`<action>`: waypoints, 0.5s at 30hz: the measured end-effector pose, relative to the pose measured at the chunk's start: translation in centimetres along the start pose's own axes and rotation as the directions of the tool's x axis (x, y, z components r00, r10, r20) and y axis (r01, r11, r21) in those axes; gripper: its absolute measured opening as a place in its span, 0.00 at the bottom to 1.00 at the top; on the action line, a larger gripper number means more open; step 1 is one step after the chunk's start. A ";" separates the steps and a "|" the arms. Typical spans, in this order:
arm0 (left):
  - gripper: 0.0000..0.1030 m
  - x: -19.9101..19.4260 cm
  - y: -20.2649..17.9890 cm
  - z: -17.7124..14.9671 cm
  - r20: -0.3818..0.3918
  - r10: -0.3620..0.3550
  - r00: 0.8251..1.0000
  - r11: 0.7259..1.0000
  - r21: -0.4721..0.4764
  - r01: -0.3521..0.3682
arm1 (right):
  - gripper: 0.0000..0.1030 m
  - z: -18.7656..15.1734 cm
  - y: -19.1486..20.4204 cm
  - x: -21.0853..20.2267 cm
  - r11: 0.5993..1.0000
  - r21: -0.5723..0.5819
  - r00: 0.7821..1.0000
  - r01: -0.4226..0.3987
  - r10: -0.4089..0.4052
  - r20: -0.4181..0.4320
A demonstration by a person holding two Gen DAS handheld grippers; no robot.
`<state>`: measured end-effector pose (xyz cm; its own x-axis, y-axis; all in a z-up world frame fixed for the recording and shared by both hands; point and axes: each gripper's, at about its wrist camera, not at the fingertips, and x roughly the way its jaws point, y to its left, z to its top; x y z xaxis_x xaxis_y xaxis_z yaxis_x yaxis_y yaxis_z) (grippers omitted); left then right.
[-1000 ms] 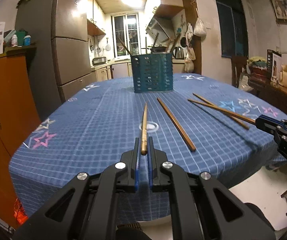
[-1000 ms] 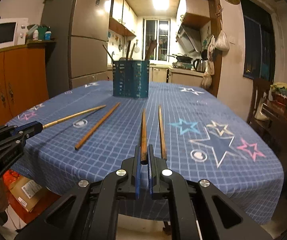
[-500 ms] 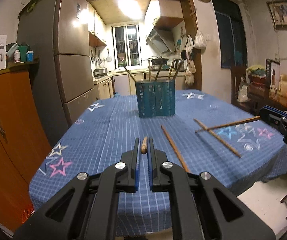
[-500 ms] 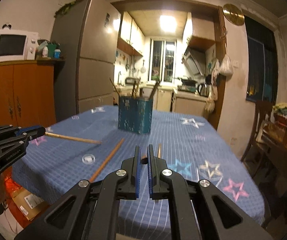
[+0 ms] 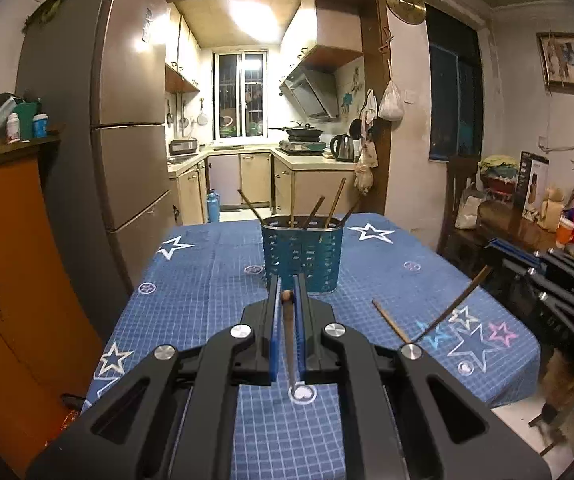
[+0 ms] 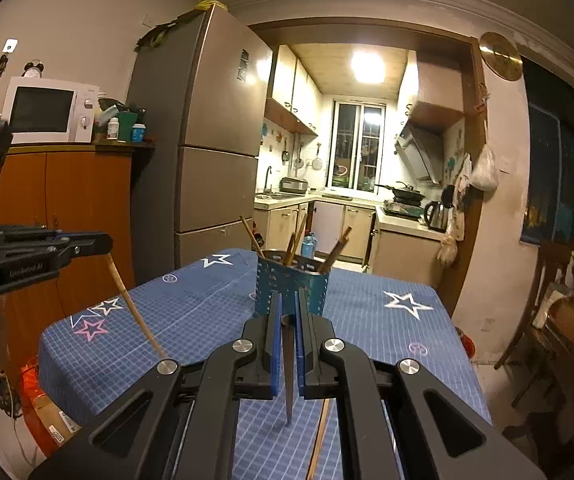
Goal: Organize utensils
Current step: 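Lift both held chopsticks and carry them above the teal holder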
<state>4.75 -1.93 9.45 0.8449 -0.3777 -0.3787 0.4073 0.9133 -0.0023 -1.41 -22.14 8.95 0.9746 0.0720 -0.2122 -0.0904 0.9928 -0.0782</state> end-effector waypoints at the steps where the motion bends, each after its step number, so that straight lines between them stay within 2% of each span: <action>1: 0.05 0.3 0.1 0.5 -0.006 -0.005 1.000 1.000 -0.006 0.005 | 0.07 0.5 -0.1 0.4 1.000 0.003 1.000 -0.008 0.008 -0.005; 7: 0.05 2.2 0.3 2.7 -0.059 -0.059 0.997 0.998 -0.028 0.057 | 0.07 2.8 -0.9 1.5 0.997 0.054 0.998 -0.062 0.063 -0.021; 15: 0.05 3.0 -0.5 5.6 -0.073 -0.085 0.994 0.996 -0.012 0.085 | 0.07 5.8 -1.6 2.5 0.987 0.104 0.992 -0.120 0.124 -0.036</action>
<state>9.03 -4.42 13.45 0.7796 -0.4422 -0.4434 0.4733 0.8797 -0.0451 2.32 -23.03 14.16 0.9478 0.1915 -0.2551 -0.1851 0.9815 0.0491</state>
